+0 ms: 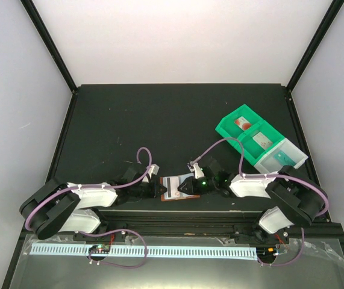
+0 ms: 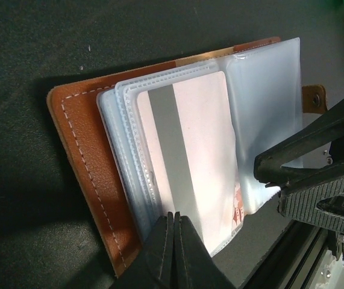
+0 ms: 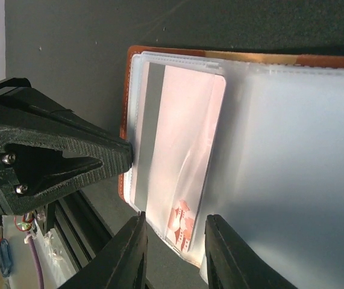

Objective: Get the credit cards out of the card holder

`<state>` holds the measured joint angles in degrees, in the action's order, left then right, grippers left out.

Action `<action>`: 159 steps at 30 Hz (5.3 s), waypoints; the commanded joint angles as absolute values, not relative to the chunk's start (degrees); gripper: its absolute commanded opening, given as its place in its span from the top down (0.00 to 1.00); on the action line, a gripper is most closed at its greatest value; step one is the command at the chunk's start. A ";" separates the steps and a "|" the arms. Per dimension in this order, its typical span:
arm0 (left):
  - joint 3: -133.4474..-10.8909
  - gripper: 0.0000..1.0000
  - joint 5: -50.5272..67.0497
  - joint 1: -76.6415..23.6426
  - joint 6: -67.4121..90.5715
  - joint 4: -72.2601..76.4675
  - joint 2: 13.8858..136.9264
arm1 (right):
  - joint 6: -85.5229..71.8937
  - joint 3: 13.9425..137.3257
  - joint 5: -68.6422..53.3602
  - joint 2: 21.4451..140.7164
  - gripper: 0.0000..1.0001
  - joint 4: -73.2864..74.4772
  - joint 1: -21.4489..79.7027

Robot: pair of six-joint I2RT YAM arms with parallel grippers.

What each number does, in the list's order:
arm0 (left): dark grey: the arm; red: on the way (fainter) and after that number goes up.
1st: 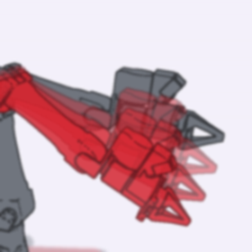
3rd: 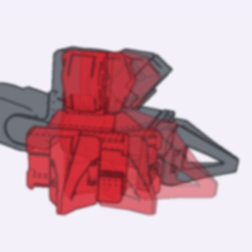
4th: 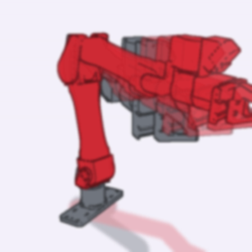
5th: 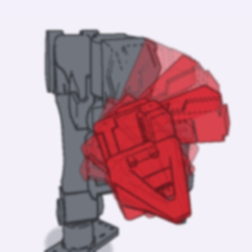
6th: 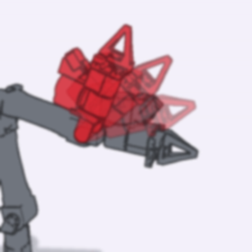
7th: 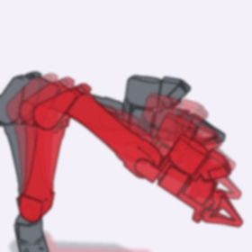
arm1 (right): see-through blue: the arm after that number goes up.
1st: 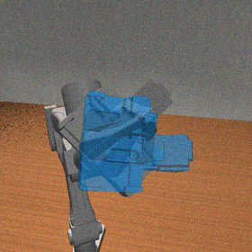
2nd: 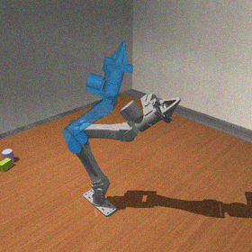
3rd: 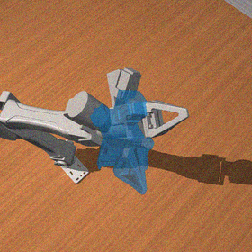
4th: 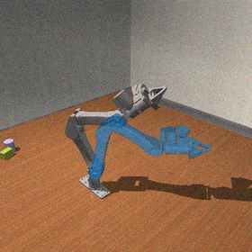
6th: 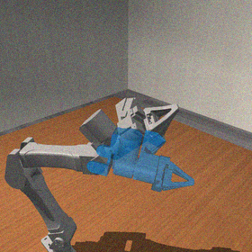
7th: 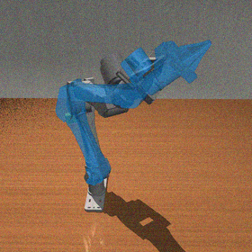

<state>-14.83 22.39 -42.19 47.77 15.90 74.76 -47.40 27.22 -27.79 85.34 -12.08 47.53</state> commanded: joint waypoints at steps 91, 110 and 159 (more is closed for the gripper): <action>-15.73 0.98 15.82 -43.33 46.31 8.75 74.67 | -50.14 20.74 -29.45 88.61 0.87 -25.24 45.04; -15.23 0.98 15.57 -43.33 46.50 8.29 73.74 | -51.25 21.44 -30.24 90.59 0.98 -28.39 45.09; -24.61 0.26 26.92 -43.20 74.70 6.35 47.96 | -5.05 20.86 8.06 50.19 0.99 -11.65 57.73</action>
<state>-27.16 23.40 -43.20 60.51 -1.89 51.40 -14.90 23.05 -1.83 52.07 -5.69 53.34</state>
